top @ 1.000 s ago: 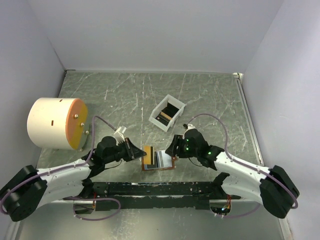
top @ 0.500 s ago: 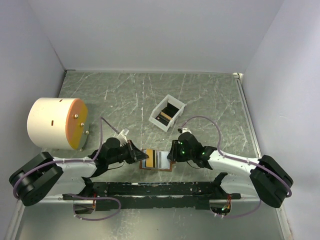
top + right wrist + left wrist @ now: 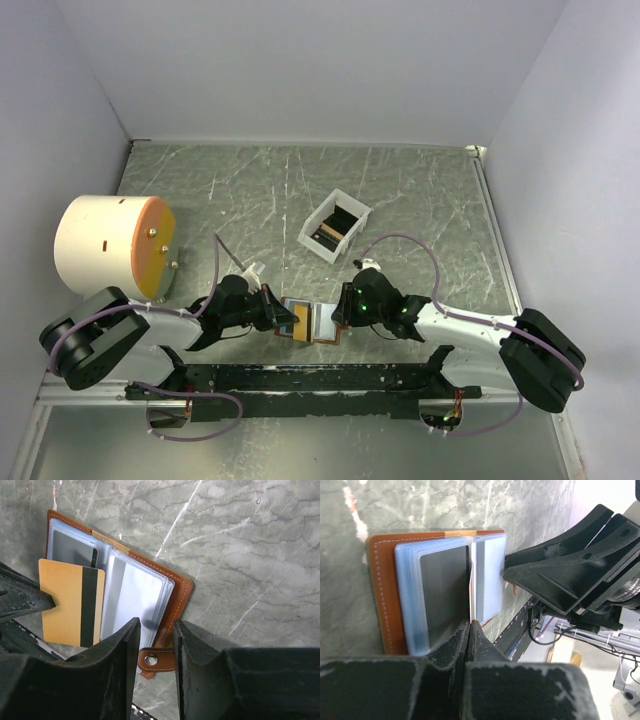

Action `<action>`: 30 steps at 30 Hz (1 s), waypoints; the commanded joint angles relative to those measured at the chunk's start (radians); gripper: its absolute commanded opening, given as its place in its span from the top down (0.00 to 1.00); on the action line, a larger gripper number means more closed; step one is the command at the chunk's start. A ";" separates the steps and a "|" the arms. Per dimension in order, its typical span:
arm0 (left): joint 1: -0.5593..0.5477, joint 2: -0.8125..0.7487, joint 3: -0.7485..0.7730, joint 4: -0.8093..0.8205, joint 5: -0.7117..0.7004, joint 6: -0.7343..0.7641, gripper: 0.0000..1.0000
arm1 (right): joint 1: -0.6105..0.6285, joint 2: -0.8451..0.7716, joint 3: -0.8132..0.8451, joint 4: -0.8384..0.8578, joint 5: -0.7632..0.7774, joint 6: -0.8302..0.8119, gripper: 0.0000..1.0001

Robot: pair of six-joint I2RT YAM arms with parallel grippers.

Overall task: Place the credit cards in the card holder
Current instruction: Insert the credit card into the card holder.

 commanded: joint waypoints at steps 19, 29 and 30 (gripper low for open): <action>-0.016 -0.055 0.105 -0.223 -0.051 0.119 0.93 | 0.010 -0.008 -0.020 0.014 0.024 0.000 0.68; -0.017 0.003 0.119 -0.190 -0.028 0.136 0.93 | 0.010 -0.018 -0.016 0.004 0.028 -0.005 0.68; -0.016 0.009 0.122 -0.191 -0.026 0.139 0.93 | 0.010 -0.017 -0.016 0.003 0.028 -0.005 0.68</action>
